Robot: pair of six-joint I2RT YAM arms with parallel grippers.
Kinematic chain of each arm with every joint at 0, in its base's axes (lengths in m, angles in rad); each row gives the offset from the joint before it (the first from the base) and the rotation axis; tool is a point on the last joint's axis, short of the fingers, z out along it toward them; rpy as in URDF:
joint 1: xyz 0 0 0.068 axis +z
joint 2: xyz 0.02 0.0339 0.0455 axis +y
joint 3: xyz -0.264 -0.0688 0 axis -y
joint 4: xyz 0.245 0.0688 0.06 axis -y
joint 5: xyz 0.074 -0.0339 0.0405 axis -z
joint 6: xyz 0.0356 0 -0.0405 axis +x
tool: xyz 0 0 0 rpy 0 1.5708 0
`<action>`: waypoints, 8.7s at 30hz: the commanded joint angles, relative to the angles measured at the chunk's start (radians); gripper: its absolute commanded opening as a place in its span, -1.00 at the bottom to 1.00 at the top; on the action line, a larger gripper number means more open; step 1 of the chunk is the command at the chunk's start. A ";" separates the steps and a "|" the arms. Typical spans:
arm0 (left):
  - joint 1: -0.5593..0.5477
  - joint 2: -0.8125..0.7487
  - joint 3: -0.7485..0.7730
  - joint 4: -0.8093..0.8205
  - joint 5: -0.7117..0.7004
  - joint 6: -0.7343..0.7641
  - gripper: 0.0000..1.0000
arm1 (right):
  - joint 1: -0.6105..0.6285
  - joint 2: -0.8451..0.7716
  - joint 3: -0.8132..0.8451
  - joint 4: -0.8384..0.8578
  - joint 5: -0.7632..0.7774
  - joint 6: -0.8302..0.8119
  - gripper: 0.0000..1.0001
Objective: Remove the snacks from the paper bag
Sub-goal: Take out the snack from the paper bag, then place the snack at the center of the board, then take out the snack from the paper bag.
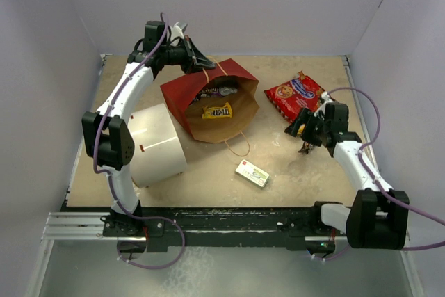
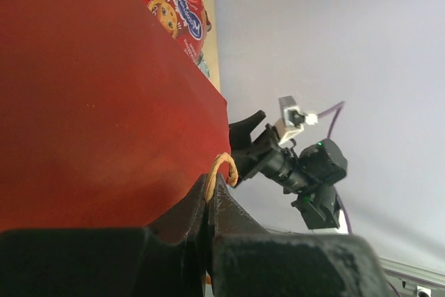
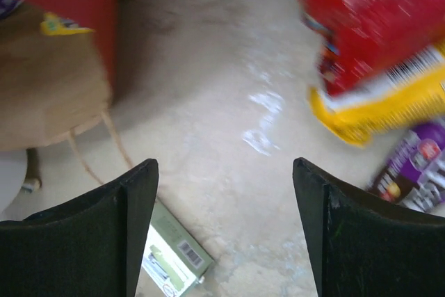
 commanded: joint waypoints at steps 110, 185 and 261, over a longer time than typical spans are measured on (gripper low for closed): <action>-0.005 -0.173 -0.194 0.128 -0.013 -0.022 -1.00 | 0.056 -0.158 0.053 -0.407 0.755 0.420 -1.00; -0.006 -0.146 -0.029 -0.128 0.019 0.084 -1.00 | 0.639 0.685 0.293 1.083 0.013 -1.330 0.53; -0.004 -0.123 -0.073 0.025 0.057 0.007 -1.00 | 0.719 0.234 0.149 0.742 0.037 -0.660 -0.92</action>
